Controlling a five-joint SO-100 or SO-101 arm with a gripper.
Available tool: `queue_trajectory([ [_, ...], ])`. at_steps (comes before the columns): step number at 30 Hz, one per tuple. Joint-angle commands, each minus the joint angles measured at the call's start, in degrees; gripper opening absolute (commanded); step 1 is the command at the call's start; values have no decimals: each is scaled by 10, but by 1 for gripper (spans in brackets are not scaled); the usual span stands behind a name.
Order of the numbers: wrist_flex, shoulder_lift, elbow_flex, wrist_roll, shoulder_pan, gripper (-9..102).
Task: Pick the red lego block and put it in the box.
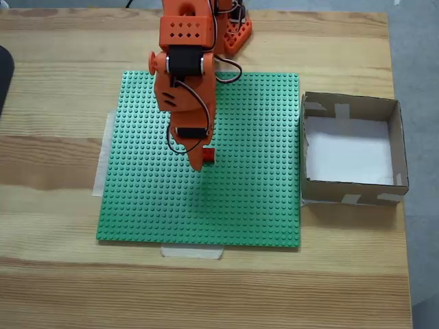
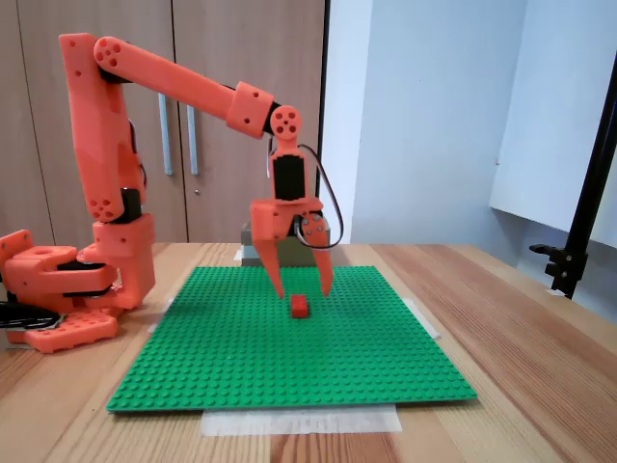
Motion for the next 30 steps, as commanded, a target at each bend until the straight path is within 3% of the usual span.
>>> queue_trajectory([
  [1,-9,3,1,5,-3,29],
  [30,-47,3,34,-3,-5,26],
])
